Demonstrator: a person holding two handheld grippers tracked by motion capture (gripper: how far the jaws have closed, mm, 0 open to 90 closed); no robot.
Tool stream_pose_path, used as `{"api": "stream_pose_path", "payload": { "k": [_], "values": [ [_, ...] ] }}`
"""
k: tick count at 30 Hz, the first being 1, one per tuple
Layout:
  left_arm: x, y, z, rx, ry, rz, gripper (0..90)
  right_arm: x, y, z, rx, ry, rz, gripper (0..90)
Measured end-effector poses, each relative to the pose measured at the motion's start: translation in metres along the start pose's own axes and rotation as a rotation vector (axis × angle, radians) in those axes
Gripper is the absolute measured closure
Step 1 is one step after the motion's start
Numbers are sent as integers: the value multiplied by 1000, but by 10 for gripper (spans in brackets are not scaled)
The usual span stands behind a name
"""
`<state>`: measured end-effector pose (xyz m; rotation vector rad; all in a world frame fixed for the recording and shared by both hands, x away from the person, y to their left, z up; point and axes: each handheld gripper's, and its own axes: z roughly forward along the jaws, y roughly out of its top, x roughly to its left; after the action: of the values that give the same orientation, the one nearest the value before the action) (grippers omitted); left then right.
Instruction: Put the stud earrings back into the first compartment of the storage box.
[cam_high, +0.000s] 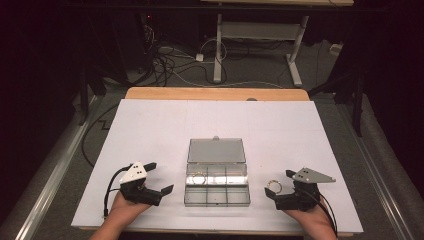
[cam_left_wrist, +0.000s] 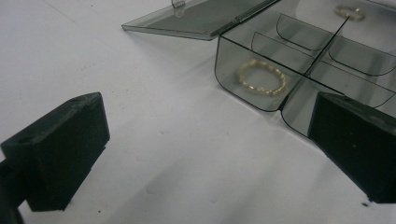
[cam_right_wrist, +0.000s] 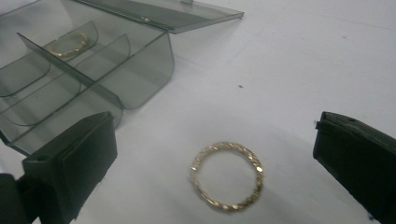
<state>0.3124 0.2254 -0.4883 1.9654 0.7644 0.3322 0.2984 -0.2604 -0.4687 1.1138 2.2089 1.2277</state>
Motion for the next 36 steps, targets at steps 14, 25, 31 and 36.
{"api": "stream_pose_path", "payload": {
  "k": [14, 25, 31, 36],
  "values": [
    [0, 0, 0, 3, -2, 2, 0, -15, -5, -6, -27, -52, 45, 170],
    [0, 0, 1, 6, -1, 0, 0, -20, -3, 0, 16, -98, 7, 454],
    [0, 0, 1, 6, -1, 1, 0, -21, -4, 4, 50, -95, -17, 607],
    [0, 0, 1, 6, -1, 1, 0, -21, -2, 9, 79, -77, -12, 668]
  ]
}}
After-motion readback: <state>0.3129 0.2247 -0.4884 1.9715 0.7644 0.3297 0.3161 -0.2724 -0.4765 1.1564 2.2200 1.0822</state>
